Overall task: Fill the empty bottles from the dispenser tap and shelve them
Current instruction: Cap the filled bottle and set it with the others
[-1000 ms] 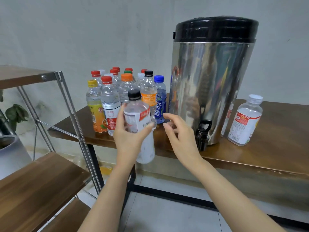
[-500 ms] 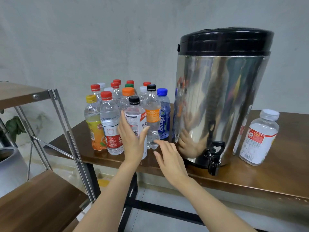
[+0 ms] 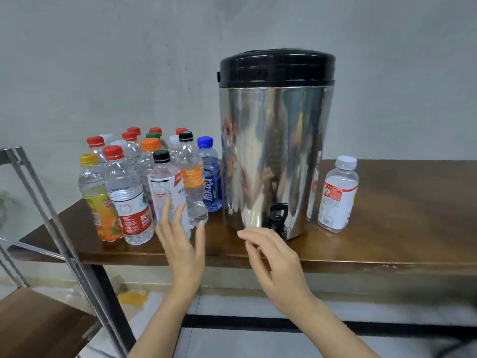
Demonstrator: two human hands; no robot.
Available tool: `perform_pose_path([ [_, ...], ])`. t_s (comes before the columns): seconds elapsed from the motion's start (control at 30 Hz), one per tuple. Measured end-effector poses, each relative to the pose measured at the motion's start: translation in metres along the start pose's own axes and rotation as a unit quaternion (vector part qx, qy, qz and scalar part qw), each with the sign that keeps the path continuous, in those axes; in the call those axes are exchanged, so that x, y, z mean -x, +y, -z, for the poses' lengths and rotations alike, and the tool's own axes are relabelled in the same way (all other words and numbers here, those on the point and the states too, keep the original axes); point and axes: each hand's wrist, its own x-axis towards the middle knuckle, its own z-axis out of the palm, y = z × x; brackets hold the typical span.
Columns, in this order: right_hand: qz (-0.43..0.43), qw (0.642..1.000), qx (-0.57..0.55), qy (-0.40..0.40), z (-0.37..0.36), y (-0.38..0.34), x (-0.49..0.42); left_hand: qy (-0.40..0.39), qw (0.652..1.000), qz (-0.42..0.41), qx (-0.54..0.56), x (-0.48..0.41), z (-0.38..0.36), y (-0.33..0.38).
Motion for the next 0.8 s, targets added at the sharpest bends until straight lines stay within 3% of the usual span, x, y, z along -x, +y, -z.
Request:
perform_pose_path([
  [0.13, -0.024, 0.991, 0.015, 0.129, 0.054, 0.012, 0.011, -0.077, 0.995, -0.02, 0.064, 0.019, -0.022, 0.032],
  [0.3, -0.189, 0.951, 0.084, 0.232, 0.083, 0.074, 0.017, -0.124, 0.991, 0.021, 0.042, 0.028, -0.059, 0.046],
  [0.4, -0.278, 0.926, 0.134, 0.217, 0.085, 0.111, 0.016, -0.118, 0.991, 0.059, -0.026, 0.035, -0.067, 0.04],
  [0.53, -0.363, 0.903, 0.15, 0.177, 0.086, 0.144, -0.001, -0.124, 0.988, 0.041, -0.078, 0.043, -0.071, 0.037],
  [0.8, -0.457, 0.87, 0.065, 0.173, 0.087, 0.183, -0.024, -0.124, 0.989, 0.039, -0.077, 0.044, -0.073, 0.036],
])
